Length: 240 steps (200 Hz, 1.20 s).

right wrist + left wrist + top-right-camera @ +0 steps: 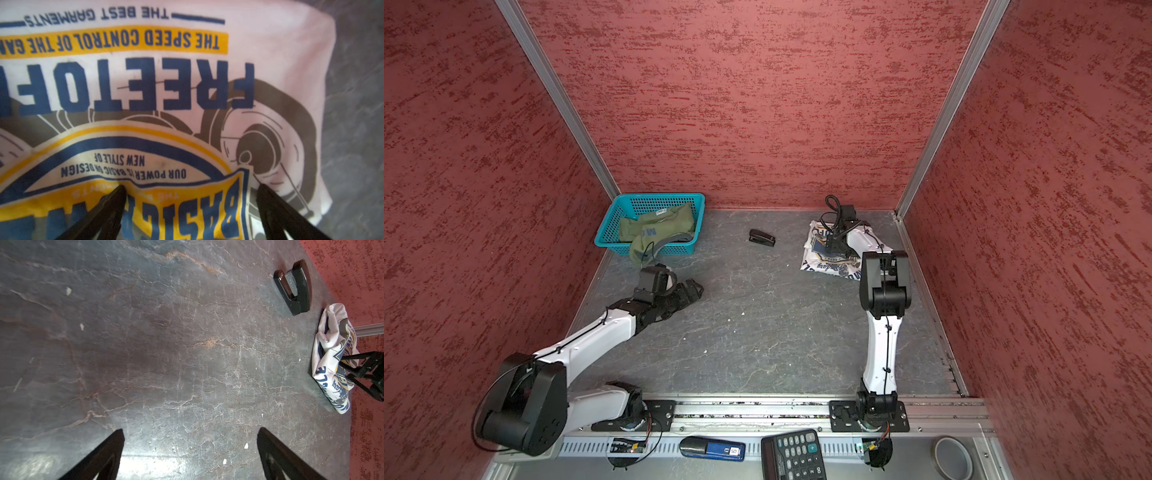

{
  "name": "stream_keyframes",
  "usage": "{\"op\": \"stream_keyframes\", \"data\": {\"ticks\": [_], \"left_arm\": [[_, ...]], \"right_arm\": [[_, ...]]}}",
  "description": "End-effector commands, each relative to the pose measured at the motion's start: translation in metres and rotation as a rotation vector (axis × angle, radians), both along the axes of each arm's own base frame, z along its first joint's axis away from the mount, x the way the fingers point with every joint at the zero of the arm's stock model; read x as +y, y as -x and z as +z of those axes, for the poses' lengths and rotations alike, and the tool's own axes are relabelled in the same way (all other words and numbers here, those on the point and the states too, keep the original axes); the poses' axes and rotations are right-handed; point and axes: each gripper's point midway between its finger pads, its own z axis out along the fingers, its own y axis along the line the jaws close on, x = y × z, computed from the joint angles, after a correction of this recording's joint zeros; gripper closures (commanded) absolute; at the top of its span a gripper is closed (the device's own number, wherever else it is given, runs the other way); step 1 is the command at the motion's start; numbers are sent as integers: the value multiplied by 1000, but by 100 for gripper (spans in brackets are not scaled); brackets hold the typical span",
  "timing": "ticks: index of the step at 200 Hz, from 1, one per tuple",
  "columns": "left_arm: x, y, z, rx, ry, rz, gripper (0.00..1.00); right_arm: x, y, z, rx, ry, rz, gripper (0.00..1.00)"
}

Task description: Fold and stack the tank tops

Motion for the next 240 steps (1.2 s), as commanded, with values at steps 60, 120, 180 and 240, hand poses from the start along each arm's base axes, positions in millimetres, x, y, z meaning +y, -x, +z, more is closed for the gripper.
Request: {"op": "stream_keyframes", "data": {"ticks": [60,120,180,240], "left_arm": [[19,13,12,-22,-7,12,0],[20,7,16,-26,-6,21,0],[24,11,27,-43,-16,30,0],[28,9,28,-41,-20,40,0]], "right_arm": [[-61,-11,34,40,177,-16,1],[27,9,68,-71,58,67,1],[46,-2,16,29,102,54,1],[21,19,1,112,217,-5,1]]}}
